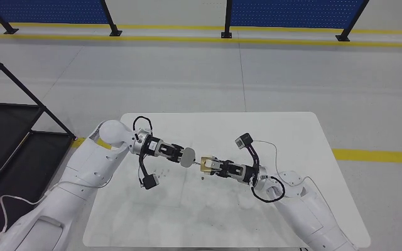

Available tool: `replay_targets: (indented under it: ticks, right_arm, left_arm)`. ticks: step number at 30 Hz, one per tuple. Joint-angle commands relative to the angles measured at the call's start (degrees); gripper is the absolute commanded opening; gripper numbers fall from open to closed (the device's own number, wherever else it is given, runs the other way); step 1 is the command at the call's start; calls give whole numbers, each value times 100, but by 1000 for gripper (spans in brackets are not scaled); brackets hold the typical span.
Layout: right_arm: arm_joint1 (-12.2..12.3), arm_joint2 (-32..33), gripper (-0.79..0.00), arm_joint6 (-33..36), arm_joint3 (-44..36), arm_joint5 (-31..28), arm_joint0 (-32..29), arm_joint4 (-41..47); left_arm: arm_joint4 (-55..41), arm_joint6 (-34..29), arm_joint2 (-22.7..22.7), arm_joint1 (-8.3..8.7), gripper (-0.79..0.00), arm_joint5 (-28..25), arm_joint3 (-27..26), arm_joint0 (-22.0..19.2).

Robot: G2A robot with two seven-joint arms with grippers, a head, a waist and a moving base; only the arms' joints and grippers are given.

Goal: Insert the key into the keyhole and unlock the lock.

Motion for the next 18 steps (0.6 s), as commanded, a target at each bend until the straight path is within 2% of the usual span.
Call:
replay_targets:
  ticks: [1, 12, 18]
  right_arm:
    - [-1, 11, -785, -5, -2, -9, -8, 7]
    - [-20, 49, -785, -164, -23, -15, -71, -8]
    - [-20, 68, -785, -284, -8, 77, -66, -206]
  left_arm:
    - [-7, -13, -1, 3, -785, 11, -1, 3]
    - [-71, -236, -78, 30, -785, 122, -39, 97]
    - [24, -394, -81, 42, -785, -34, 22, 119]
